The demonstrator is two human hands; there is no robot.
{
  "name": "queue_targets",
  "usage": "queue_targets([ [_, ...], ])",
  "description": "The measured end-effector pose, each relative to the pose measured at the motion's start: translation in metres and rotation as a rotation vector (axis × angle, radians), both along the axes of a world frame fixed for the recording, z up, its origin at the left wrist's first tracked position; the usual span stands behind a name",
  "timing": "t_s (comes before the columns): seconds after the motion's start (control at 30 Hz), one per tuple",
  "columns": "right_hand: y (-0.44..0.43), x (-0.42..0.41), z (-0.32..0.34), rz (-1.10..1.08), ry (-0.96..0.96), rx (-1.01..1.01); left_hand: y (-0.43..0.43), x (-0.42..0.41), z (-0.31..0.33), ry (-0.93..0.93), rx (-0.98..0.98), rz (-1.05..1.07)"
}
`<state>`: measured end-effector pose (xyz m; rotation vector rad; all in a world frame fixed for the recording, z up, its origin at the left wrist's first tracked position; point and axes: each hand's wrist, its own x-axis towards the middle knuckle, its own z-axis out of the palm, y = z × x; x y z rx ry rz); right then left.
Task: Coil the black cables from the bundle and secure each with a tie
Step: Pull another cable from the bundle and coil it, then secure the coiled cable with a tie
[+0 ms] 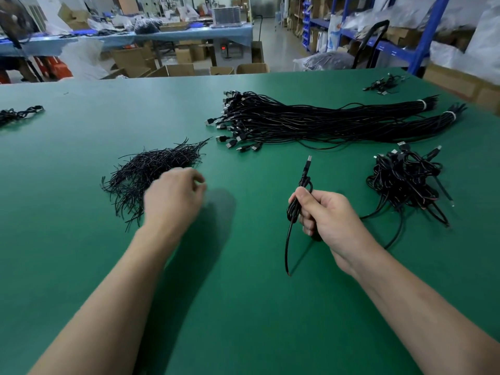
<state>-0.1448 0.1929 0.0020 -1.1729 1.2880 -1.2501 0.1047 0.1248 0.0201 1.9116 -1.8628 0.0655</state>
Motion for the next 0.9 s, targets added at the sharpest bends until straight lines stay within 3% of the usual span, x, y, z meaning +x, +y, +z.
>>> queue_targets([
  [0.23,-0.002,-0.001,-0.002,0.036,0.022,0.026,-0.013,0.051,0.002,-0.061,0.212,0.242],
  [0.63,-0.002,-0.001,-0.003,0.077,0.046,0.021,-0.014,0.061,0.001,0.015,0.135,0.309],
  [0.9,-0.002,-0.003,-0.005,0.078,0.042,0.020,-0.010,0.062,-0.001,0.305,0.023,0.207],
])
